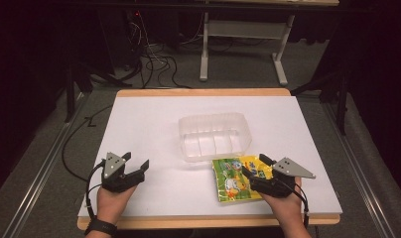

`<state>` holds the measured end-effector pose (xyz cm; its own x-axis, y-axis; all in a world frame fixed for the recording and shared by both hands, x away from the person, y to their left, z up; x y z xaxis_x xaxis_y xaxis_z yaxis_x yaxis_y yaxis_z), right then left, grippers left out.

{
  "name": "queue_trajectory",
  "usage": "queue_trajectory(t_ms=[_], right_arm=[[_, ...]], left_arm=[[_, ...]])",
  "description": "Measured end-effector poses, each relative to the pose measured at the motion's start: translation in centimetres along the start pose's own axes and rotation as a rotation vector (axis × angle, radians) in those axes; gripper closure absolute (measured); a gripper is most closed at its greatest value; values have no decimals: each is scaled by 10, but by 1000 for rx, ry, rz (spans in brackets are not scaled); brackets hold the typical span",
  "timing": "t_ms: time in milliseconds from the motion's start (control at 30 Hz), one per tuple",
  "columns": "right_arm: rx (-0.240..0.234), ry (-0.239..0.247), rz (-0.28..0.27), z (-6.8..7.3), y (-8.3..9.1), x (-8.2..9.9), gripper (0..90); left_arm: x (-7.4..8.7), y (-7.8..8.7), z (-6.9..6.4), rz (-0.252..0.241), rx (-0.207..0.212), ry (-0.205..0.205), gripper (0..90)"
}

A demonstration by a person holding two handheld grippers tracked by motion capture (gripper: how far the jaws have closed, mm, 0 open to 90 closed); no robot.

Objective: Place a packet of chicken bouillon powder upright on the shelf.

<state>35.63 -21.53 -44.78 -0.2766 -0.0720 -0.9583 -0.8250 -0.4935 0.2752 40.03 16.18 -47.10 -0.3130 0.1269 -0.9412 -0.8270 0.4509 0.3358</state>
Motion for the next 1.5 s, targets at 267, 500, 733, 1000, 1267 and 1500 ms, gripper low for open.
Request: queue_trajectory(t_ms=[267,500,733,1000,1267,1500], right_arm=[[17,-1,-8,-5,3,-1,230],[27,-1,-3,-7,3,0,236],[75,-33,22,-20,7,7,269],[156,-103,71,-45,21,22,300],[228,-202,174,-65,37,51,332],[216,-264,217,-68,42,66,336]], left_arm=[[-3,3,-5,-10,-1,-18,288],[-1,2,-5,2,15,-19,329],[-1,-1,-7,15,37,-19,409],[-1,-11,-13,18,59,-30,419],[-5,-22,-26,19,85,-53,419],[-8,-29,-34,13,105,-63,419]])
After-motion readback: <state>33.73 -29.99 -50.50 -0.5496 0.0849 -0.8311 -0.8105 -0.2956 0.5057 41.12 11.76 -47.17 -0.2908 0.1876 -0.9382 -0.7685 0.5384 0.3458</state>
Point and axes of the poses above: each handheld gripper's, and its own axes: y roughly backward along the jaws, x roughly out of its underside, z roughly to its left, the point moved 8 cm from there along -y, roughly forward along the jaws, and after that the axes turned 5 degrees about -z, right-handed, at the moved point
